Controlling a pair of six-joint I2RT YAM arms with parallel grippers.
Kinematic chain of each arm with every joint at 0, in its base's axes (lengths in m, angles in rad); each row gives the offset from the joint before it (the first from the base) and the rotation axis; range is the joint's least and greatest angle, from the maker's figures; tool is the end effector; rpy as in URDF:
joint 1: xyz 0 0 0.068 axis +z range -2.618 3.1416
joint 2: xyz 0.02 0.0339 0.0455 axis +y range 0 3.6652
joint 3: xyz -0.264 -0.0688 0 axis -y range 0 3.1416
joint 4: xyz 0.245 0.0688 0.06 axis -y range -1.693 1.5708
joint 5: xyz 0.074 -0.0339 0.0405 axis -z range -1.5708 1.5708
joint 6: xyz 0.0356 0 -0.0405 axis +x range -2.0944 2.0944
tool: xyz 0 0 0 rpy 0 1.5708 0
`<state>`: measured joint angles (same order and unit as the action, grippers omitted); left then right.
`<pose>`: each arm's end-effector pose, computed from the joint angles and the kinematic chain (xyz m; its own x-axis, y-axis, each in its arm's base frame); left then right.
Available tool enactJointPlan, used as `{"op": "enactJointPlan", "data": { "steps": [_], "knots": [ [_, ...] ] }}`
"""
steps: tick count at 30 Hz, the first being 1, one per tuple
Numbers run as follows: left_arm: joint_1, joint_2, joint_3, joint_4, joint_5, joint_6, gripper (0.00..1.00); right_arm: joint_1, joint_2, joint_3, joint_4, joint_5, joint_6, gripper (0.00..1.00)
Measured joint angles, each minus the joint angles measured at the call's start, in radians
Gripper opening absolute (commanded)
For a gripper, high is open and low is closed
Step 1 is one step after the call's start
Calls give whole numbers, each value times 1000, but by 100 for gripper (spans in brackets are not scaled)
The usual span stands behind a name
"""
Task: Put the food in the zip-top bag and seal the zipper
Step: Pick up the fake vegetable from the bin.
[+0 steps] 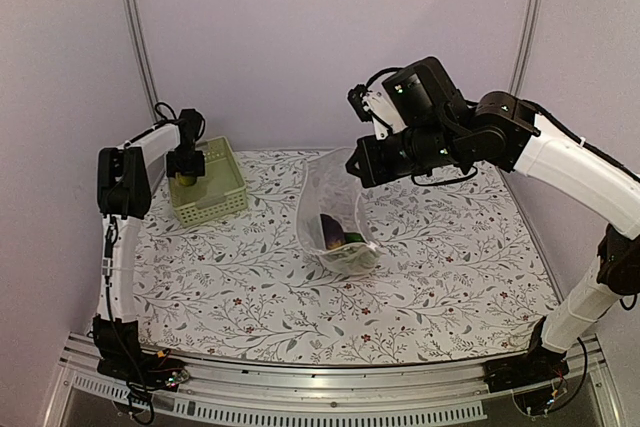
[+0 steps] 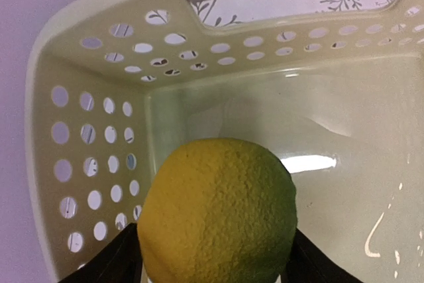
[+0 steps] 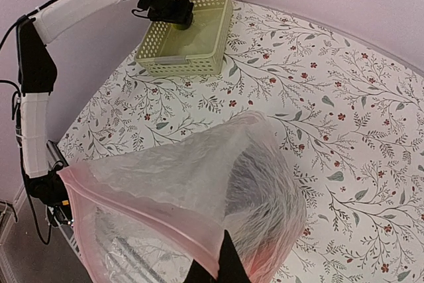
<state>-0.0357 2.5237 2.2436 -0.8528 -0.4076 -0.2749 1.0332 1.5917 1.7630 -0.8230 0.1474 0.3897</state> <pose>0.5326 -0.0049 0.1598 -0.8344 -0.2196 -0.5056 -0.3758 0.8976 0.2304 0.1804 0.2924 0.4121 -0.5874 -0.2514 -0.7693 -0.6126 0.7592 0.2196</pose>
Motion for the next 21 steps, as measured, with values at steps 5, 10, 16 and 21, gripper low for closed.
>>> {"op": "enactJointPlan", "data": {
  "steps": [5,10,16,21],
  "knots": [
    [1,10,1,-3,10,-5,59,0,1,4,0,0,0,0],
    [2,11,6,-3,15,-5,57,0,1,9,-5,0,0,0],
    [1,8,6,-2,15,-3,55,0,2,11,-8,0,0,0],
    [-1,-69,-50,5,30,-6,53,0,3,13,-8,0,0,0]
  ]
}}
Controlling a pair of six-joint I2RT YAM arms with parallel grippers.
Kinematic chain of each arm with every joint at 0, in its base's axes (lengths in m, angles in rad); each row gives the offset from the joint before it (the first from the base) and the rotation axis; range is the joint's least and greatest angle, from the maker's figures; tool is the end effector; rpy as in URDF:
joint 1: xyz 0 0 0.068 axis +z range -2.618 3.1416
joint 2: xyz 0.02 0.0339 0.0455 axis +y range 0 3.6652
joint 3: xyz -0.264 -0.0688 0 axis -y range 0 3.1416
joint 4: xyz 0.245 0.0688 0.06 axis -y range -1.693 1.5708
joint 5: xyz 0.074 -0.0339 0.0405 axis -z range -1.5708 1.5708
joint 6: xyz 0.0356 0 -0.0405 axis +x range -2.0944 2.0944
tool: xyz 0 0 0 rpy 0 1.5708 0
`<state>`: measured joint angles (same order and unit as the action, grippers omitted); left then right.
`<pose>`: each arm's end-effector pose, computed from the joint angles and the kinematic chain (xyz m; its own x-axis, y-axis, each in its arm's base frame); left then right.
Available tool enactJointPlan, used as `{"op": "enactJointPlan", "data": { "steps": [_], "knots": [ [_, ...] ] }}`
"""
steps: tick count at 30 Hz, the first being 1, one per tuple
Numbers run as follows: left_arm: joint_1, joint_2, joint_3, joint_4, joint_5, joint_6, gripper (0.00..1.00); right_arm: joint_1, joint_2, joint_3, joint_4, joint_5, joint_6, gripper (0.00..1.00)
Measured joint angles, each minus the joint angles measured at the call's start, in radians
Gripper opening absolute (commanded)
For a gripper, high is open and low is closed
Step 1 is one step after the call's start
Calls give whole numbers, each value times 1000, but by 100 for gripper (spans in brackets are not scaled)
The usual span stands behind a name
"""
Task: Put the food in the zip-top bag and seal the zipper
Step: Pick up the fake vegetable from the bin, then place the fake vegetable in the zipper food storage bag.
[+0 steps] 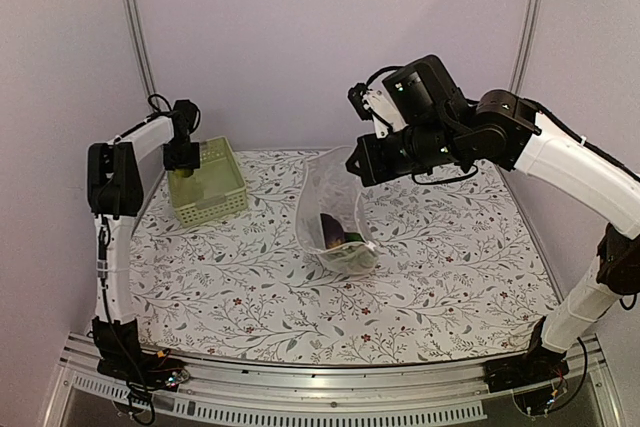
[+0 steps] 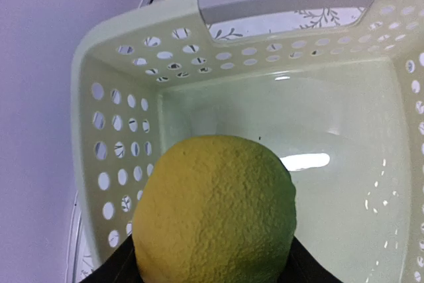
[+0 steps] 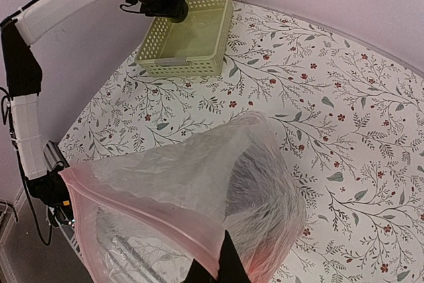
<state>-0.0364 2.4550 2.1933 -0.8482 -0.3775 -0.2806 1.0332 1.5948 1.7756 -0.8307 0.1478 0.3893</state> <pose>0.5241 -0.0060 0.1795 -0.8241 -0.2276 -0.5188 -0.3728 0.9074 0.1941 0.1804 0.2924 0.4144 -0.5863 -0.2504 -0.7704 -0.6129 0.7590 0.2197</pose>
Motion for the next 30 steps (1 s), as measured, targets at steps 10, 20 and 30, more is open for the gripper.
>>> {"op": "enactJointPlan", "data": {
  "steps": [10,20,30],
  "knots": [
    [-30,-512,-388,156,68,-67,52,0,0,0,0,0,-5,0],
    [-305,-1088,-810,285,268,-148,51,0,0,8,-4,2,-13,0],
    [-565,-1379,-961,385,562,-167,51,0,19,42,-8,23,-20,0]
  ]
}}
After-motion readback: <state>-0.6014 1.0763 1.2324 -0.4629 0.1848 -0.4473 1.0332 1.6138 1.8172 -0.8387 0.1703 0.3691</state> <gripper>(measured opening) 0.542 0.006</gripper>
